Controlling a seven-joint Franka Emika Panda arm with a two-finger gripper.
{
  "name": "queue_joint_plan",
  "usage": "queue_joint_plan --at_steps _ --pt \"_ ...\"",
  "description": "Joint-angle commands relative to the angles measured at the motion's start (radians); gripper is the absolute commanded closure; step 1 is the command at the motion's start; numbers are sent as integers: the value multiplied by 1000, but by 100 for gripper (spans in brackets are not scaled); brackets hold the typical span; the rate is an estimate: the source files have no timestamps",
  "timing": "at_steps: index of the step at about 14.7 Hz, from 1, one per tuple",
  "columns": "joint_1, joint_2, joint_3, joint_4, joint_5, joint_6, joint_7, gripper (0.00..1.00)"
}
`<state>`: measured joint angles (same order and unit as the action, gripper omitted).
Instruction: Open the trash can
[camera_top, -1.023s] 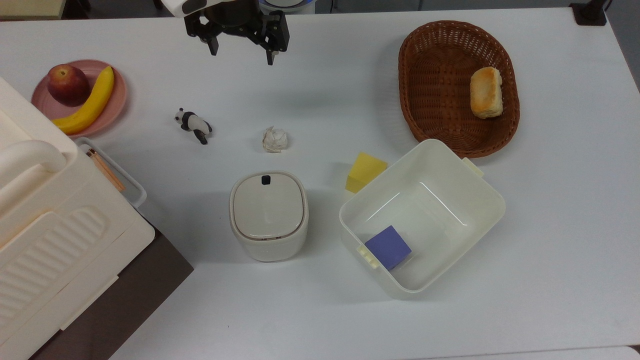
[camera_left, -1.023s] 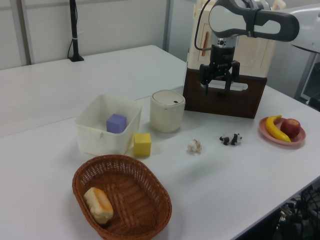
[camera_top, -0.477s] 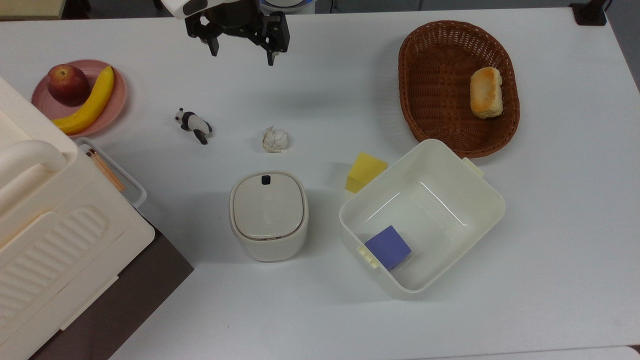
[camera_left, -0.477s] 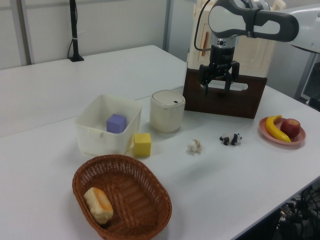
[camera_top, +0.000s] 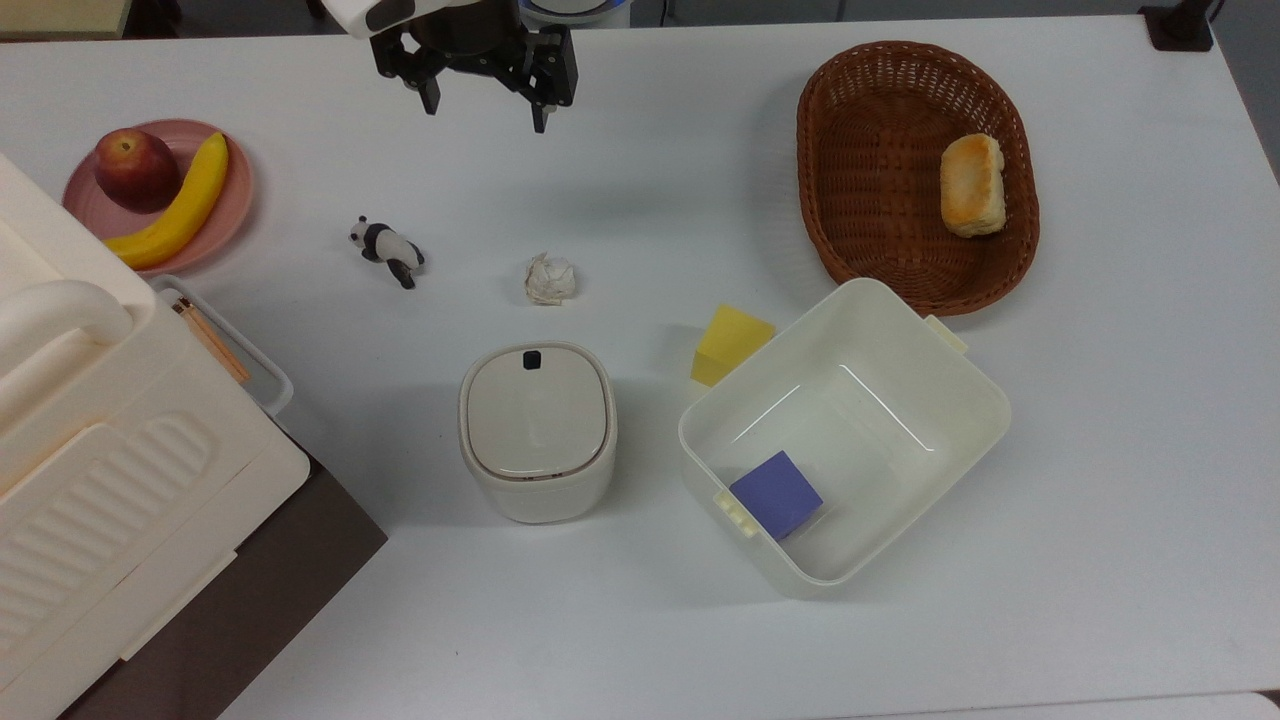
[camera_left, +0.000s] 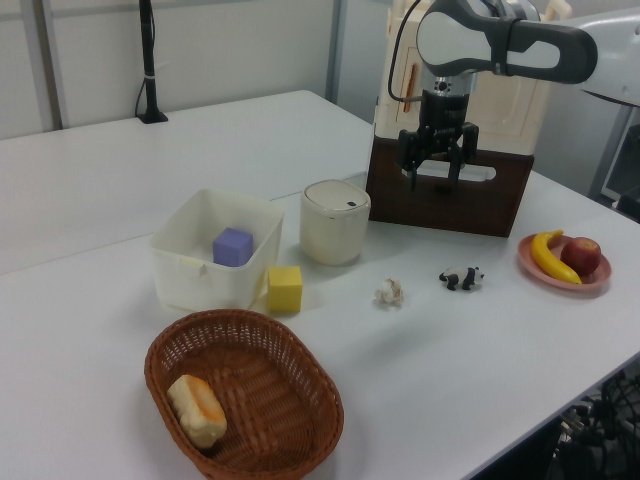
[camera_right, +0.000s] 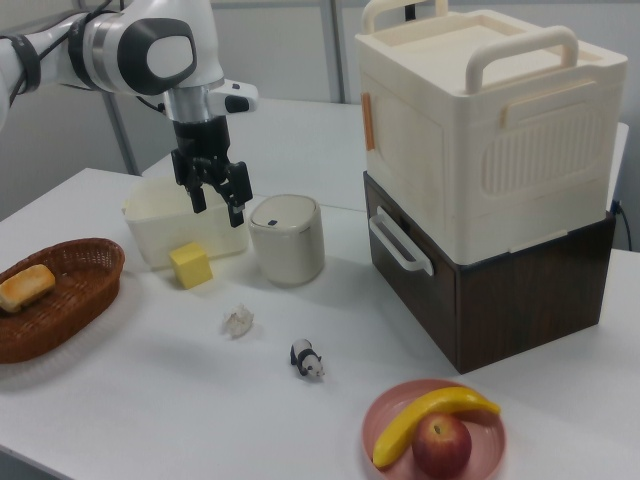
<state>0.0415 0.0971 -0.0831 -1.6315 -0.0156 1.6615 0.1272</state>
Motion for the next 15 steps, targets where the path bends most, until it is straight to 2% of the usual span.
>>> queue_joint_plan --at_steps 1,4,8,10,15 --pt "3 0 -3 9 -10 41 -38 32" --pt "-14 12 -3 10 6 87 -92 61" --pt "-15 58 -3 39 22 219 -87 87" --pt "-26 88 -3 62 36 273 -87 93" --pt "-32 173 -3 68 112 475 -80 93"
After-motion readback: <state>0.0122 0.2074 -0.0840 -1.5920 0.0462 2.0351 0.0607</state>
